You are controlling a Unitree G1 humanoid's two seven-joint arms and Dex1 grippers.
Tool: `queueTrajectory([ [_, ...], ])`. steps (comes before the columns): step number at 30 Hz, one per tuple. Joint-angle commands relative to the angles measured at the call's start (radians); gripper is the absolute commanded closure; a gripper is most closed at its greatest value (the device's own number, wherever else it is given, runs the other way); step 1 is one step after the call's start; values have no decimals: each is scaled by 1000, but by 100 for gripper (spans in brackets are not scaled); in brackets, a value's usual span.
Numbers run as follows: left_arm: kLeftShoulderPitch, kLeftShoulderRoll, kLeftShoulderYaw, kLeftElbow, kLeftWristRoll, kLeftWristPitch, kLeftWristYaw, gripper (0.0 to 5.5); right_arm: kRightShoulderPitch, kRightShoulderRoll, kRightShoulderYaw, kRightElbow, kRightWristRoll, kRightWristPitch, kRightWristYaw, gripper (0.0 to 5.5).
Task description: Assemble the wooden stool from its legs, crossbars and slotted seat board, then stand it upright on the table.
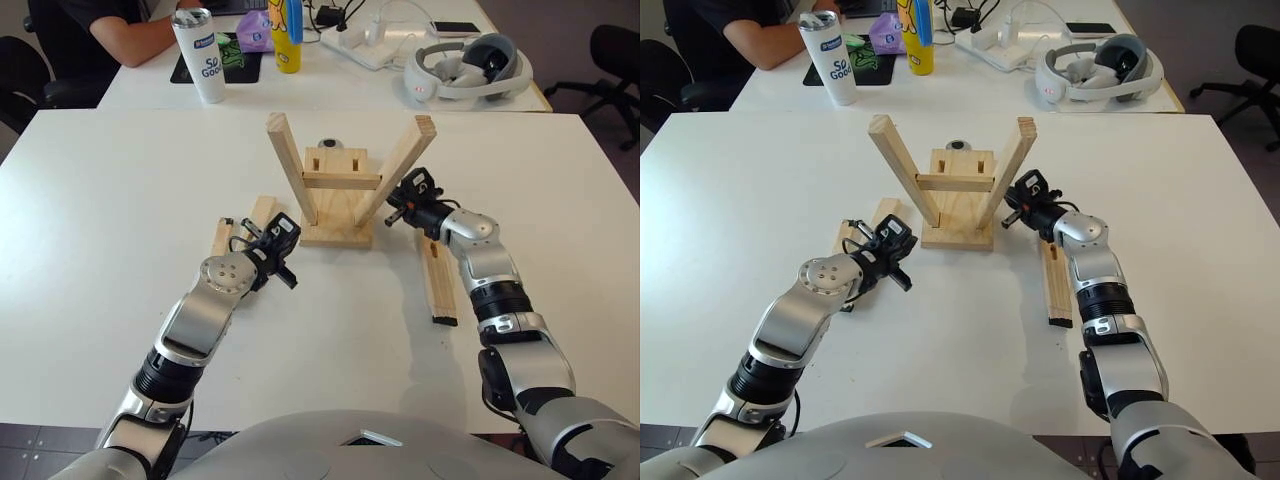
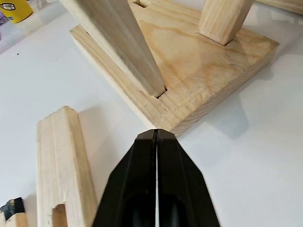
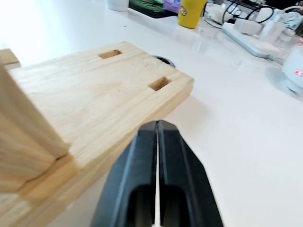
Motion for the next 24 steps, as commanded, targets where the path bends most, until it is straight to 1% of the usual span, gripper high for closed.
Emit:
queueTrajectory([
  [1,-12,29,-59,32,-12,14,-53,549,-86,19,-6,185,20,-114,88,550],
  [5,-27,21,-80,62,-12,9,-62,549,-135,38,-19,274,40,-176,138,550],
  [9,-55,-16,-60,129,-1,-22,-27,549,-154,64,-19,281,59,-202,205,550],
  [16,-109,-13,-27,257,26,-103,4,549,-117,81,6,224,66,-197,277,550],
  [24,-113,-7,-13,291,33,-137,8,549,-47,105,45,98,81,-144,341,550],
])
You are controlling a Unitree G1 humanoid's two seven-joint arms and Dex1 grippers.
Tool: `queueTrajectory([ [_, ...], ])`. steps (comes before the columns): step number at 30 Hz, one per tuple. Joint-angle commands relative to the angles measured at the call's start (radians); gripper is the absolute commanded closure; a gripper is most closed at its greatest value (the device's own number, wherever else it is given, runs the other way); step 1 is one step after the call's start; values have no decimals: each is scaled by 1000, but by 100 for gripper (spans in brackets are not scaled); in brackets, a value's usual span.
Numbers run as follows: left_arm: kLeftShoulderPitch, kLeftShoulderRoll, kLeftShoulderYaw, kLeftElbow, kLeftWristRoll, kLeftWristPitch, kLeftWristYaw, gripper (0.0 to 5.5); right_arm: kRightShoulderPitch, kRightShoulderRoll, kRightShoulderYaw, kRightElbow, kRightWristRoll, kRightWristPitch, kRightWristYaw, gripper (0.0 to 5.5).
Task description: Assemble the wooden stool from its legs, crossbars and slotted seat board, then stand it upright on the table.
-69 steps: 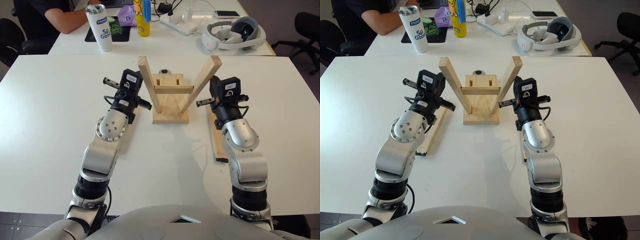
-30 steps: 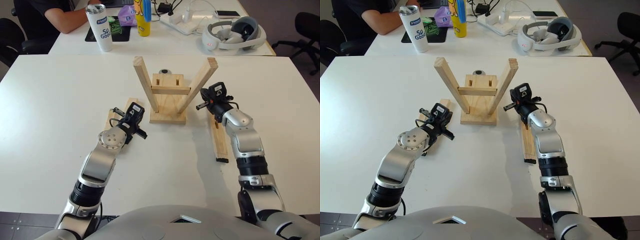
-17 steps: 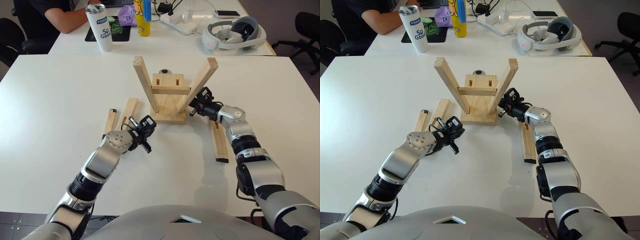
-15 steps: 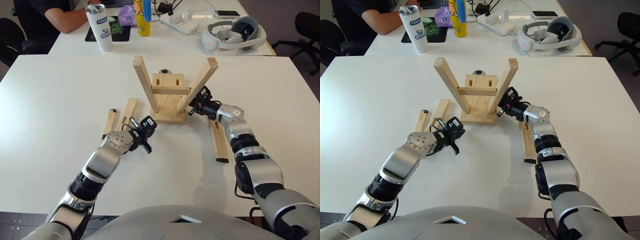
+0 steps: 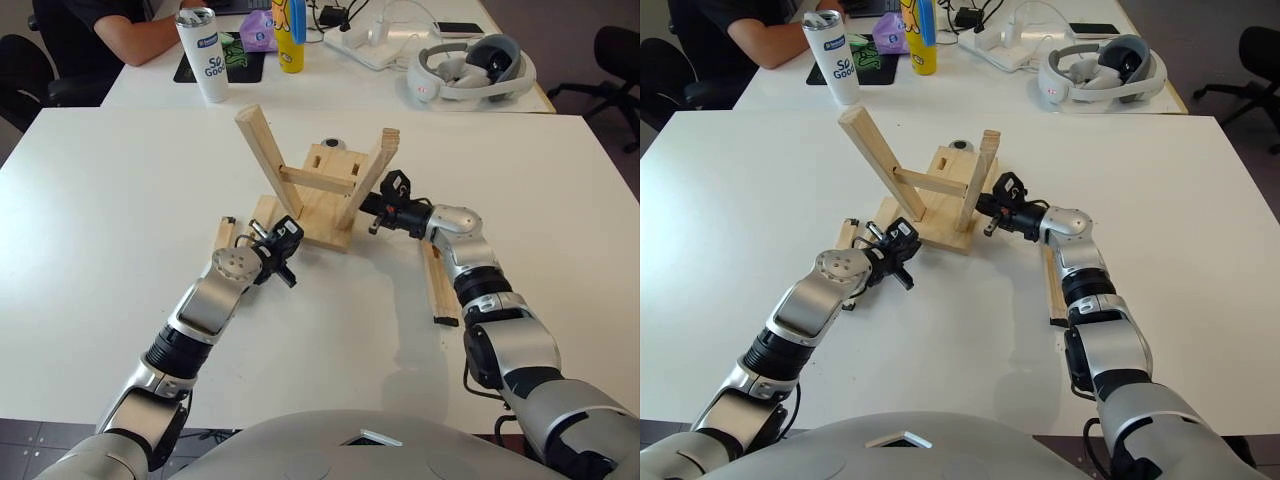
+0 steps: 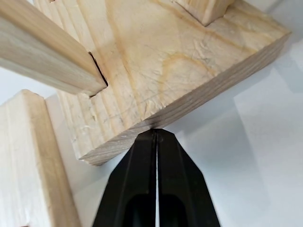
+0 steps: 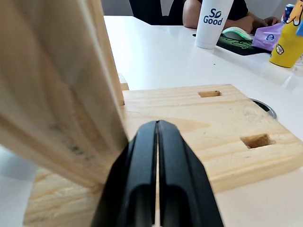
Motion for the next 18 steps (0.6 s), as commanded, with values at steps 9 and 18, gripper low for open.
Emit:
queueTrajectory([
  [9,-30,-14,11,36,42,-11,20,549,69,37,85,-163,-38,43,-35,550],
  [18,2,197,5,-126,187,9,-18,549,52,-106,6,-243,-128,14,-272,550],
])
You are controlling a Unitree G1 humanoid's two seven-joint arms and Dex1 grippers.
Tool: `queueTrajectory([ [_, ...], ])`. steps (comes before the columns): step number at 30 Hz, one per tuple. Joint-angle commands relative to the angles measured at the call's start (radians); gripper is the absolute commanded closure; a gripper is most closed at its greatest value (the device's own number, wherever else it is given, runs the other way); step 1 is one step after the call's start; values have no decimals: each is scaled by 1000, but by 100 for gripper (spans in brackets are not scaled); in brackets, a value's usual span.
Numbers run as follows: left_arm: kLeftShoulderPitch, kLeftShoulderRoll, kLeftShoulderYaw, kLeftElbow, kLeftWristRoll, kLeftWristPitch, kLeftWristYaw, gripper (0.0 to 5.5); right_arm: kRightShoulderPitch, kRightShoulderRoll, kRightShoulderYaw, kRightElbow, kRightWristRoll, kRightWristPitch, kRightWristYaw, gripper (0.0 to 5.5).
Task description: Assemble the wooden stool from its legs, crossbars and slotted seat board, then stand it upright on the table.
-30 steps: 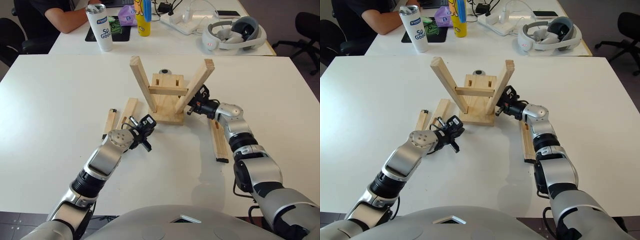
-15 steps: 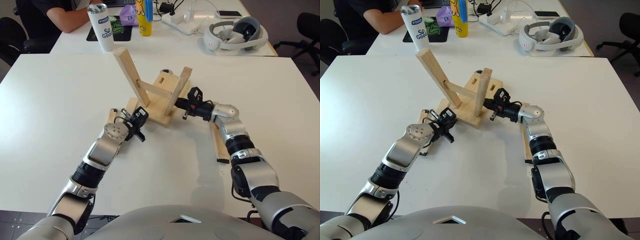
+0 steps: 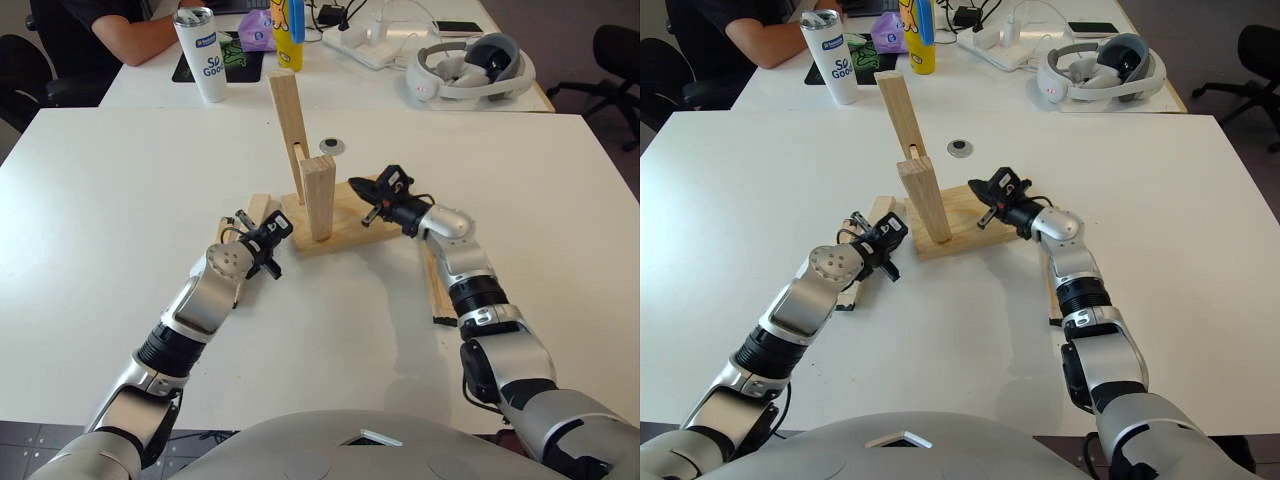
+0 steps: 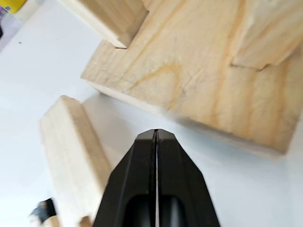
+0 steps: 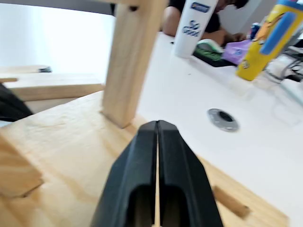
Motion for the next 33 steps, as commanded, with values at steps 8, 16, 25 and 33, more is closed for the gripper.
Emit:
queueTrajectory([
  [8,8,234,142,-361,-240,226,-361,549,-5,-268,101,-46,-222,138,14,550],
  [16,12,159,-5,-344,-260,257,-298,549,-56,-272,178,11,-252,146,137,550],
  [25,-3,77,-122,-186,-152,212,-149,549,-101,-299,274,26,-320,196,244,550],
  [33,2,-25,-103,-125,-149,193,-83,549,-81,-297,303,-51,-290,232,328,550],
])
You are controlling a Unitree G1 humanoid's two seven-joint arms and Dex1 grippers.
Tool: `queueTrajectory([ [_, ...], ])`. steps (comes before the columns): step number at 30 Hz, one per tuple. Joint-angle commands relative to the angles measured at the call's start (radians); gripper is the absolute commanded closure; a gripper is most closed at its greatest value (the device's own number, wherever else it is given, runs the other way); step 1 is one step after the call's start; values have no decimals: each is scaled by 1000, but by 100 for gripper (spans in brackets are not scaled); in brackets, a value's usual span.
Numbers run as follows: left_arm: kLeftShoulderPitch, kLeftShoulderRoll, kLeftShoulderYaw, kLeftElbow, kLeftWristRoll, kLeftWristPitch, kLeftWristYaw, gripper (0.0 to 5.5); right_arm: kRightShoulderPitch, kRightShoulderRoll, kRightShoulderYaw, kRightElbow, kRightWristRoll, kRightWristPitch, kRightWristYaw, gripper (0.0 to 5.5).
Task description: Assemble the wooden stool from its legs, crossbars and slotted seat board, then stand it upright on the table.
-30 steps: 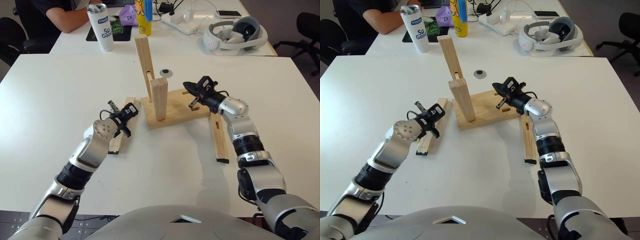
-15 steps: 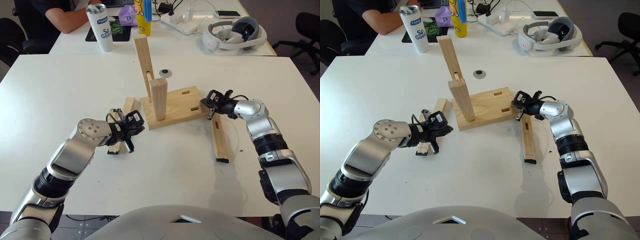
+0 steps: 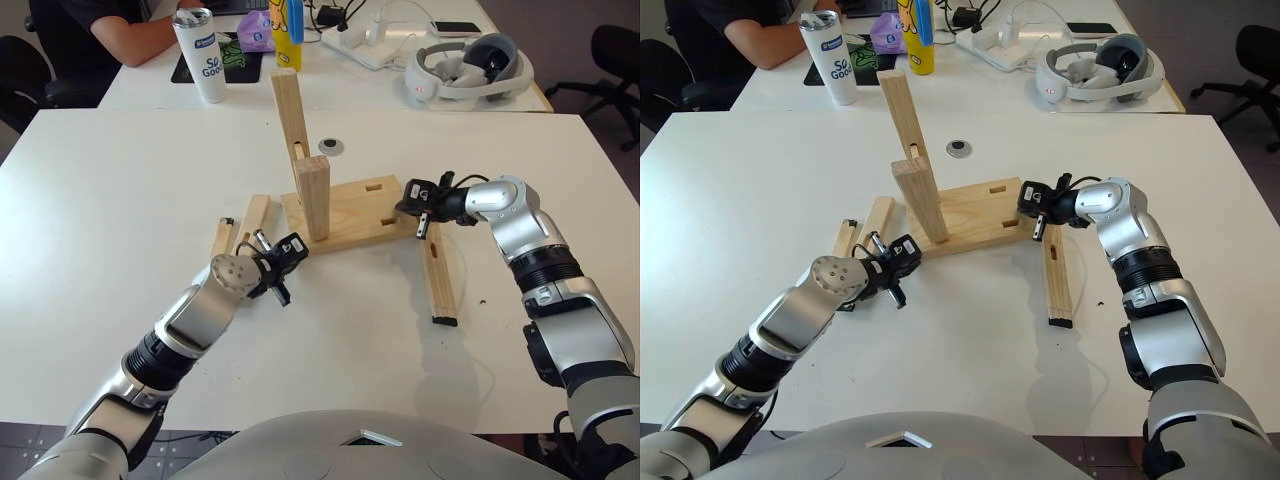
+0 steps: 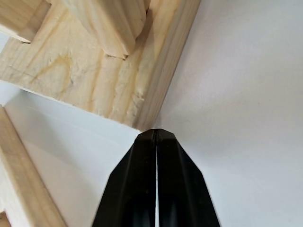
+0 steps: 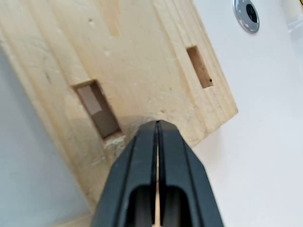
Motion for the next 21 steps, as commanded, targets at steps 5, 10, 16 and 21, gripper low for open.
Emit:
queueTrajectory([
  [5,-36,-55,40,102,37,-29,77,549,91,15,34,-116,27,65,83,550],
  [10,-74,-42,74,178,63,-71,99,549,168,-30,45,-246,39,136,124,550],
  [16,-65,-39,103,211,63,-107,88,549,262,-69,66,-463,98,251,220,550],
  [21,-62,-56,115,217,59,-115,84,549,308,-42,84,-625,166,356,240,550],
])
